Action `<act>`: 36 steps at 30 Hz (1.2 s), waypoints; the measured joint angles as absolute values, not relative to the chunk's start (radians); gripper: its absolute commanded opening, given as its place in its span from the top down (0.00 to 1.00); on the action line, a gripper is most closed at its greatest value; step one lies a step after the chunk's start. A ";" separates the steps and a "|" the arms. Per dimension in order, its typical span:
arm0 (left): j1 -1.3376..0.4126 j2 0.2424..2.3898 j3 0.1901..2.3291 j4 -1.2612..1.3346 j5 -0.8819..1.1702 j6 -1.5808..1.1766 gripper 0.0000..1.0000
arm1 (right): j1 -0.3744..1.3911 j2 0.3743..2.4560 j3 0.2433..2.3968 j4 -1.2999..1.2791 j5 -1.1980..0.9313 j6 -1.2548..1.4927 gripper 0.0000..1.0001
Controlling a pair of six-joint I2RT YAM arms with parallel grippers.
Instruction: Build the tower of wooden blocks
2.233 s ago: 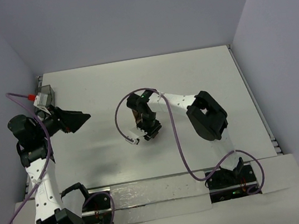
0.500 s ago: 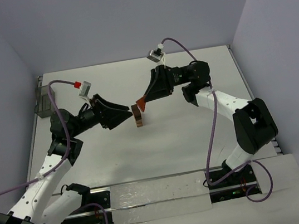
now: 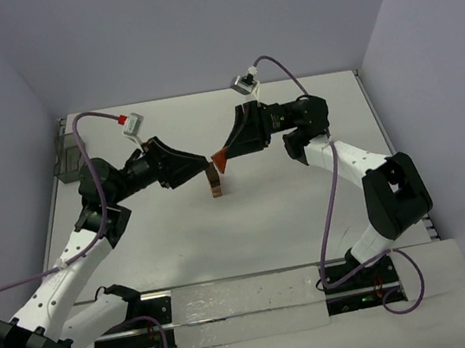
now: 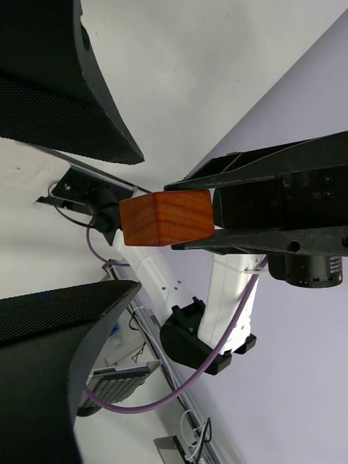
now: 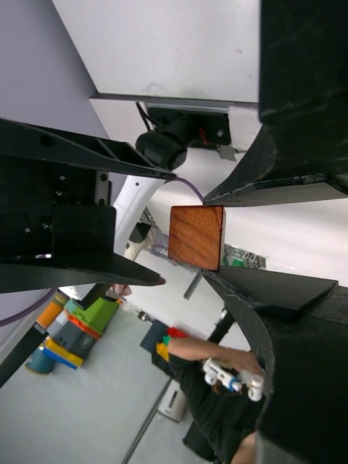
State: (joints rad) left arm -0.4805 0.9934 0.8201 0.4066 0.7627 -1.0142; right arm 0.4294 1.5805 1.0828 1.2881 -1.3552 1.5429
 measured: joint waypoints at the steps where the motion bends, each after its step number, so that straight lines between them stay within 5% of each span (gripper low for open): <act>1: -0.487 0.998 0.821 0.402 0.763 -1.015 0.29 | 0.429 1.580 1.083 1.289 -1.355 1.530 0.93; 28: -0.542 1.055 0.896 0.296 0.731 -0.916 0.45 | 0.441 1.508 1.054 1.072 -1.304 1.154 0.95; 33: -0.543 1.060 0.901 0.277 0.720 -0.898 0.53 | 0.441 1.507 1.054 1.056 -1.301 1.141 0.95; 36: -0.543 1.062 0.901 0.266 0.713 -0.890 0.69 | 0.441 1.507 1.054 1.052 -1.301 1.137 0.94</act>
State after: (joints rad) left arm -0.5425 1.0616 0.9012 0.2655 0.7127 -0.8901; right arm 0.4408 1.5071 1.0538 1.0516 -1.3009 1.1366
